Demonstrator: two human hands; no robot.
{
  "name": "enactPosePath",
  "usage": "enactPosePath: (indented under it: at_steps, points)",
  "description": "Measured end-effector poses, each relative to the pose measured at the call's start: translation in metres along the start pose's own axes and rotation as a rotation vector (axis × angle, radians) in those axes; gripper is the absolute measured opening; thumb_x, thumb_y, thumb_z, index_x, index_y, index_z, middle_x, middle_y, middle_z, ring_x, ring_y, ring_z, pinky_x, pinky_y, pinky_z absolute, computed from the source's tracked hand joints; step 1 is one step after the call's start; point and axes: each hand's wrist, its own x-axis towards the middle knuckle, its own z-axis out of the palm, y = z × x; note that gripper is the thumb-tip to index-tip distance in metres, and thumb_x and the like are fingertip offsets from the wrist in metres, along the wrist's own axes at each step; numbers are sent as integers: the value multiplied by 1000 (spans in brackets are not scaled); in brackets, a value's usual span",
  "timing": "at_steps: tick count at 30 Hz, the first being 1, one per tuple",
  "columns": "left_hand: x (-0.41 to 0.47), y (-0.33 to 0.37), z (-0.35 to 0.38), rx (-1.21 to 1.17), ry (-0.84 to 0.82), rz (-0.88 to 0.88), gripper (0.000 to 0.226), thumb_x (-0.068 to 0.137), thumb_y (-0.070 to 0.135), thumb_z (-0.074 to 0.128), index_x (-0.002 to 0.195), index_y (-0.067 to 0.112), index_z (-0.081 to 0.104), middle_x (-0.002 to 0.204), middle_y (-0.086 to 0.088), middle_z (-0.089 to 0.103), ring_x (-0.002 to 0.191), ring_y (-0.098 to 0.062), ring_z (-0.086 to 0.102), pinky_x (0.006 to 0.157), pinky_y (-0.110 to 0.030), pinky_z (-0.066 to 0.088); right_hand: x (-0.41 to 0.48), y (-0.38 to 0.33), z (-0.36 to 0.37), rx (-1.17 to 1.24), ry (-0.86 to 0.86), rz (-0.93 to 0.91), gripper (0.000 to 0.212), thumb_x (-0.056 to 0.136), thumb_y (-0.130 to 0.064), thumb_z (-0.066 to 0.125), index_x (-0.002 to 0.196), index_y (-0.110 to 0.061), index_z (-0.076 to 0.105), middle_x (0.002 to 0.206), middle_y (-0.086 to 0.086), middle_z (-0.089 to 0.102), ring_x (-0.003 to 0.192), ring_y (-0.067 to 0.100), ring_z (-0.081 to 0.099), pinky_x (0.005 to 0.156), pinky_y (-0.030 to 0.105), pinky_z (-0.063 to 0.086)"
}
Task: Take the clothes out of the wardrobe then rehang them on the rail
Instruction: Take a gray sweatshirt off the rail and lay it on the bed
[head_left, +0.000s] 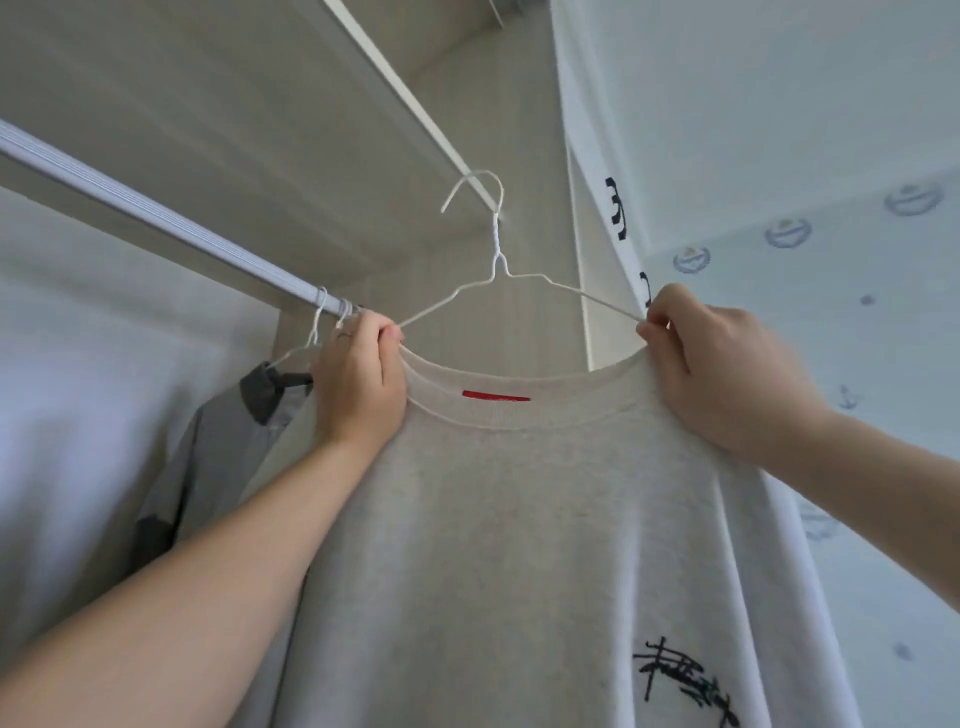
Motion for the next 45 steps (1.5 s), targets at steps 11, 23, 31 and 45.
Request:
enactPosePath:
  at_steps: [11,23,31,45]
  points:
    - [-42,207,71,-224,-38,-115,27,97,26,39,90,9,60,92,-11,65,85,-36,55,76,-42,36,-42,118,-182,-247,-139,133,19,100,-36,40,89,-23,49,64,-10,48,58,28,49,54,32,35]
    - [-176,404,166,-608,-239,-305,24,98,29,41,89,14,57,89,0,61,85,-25,50,78,-34,30,-154,213,-324,-518,-357,317,19,98,-41,39,91,-30,51,70,-13,55,63,20,53,55,30,37]
    - [-318,494,254,-807,-474,-316,26,100,35,36,90,19,53,87,10,50,87,-20,48,80,-36,33,-269,282,-347,-616,-493,532,14,98,-37,46,92,-33,58,67,-17,54,63,17,55,57,31,42]
    - [-524,592,431,-1036,-812,-255,24,99,21,47,93,1,59,92,-15,61,89,-36,53,80,-43,39,-461,408,-290,-650,-618,898,19,98,-37,51,91,-22,62,61,-8,53,59,19,50,60,40,50]
